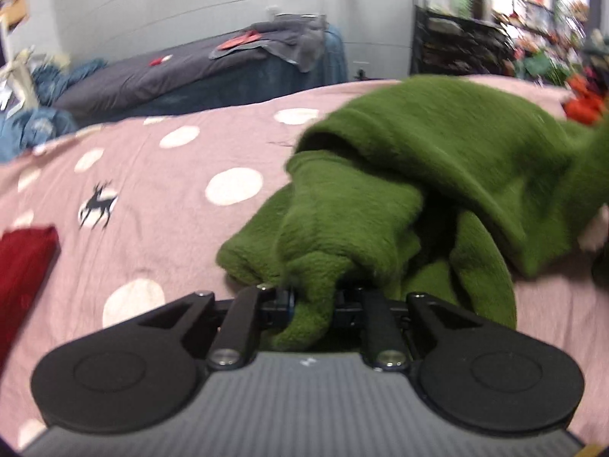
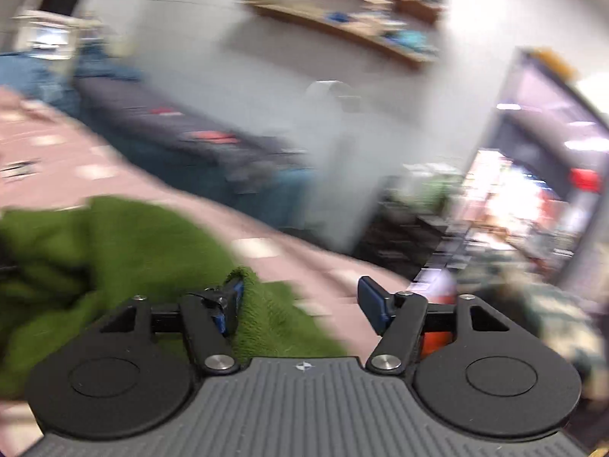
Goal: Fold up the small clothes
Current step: 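Lift the green cardigan with both tools and shake it out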
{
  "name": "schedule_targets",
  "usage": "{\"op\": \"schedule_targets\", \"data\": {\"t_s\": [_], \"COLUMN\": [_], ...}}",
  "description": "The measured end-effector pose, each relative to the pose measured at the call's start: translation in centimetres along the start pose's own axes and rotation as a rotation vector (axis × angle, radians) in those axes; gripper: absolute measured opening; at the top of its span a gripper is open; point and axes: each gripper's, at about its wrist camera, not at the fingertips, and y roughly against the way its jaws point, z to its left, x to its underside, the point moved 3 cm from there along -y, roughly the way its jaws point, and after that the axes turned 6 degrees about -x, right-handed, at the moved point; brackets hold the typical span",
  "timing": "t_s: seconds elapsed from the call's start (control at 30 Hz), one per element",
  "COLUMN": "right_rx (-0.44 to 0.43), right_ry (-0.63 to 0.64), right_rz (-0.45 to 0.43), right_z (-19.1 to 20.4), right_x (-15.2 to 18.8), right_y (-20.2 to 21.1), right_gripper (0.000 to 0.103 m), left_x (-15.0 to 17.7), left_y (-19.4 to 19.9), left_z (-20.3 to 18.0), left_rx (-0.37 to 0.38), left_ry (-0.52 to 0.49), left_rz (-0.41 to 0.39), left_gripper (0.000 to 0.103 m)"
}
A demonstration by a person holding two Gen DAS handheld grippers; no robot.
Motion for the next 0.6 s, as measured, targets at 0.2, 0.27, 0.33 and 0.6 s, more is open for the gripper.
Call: {"op": "schedule_targets", "data": {"t_s": [0.2, 0.27, 0.33, 0.6], "right_rx": [-0.229, -0.419, -0.573, -0.46], "right_ry": [-0.071, -0.03, -0.019, 0.219], "right_rz": [-0.021, -0.066, -0.039, 0.181], "right_z": [-2.6, -0.9, 0.9, 8.6], "right_x": [-0.7, -0.6, -0.9, 2.9], "right_y": [3.2, 5.6, 6.4, -1.6], "right_gripper": [0.103, 0.103, 0.103, 0.059], "left_x": [-0.4, -0.4, -0.4, -0.1], "left_y": [-0.3, -0.3, -0.1, 0.6], "left_z": [2.3, 2.0, 1.5, 1.5], "left_rx": [0.032, 0.032, 0.026, 0.035], "left_ry": [0.073, 0.055, 0.029, 0.042], "left_rz": [0.0, -0.005, -0.012, -0.019], "left_gripper": [0.012, 0.012, 0.011, 0.011]}}
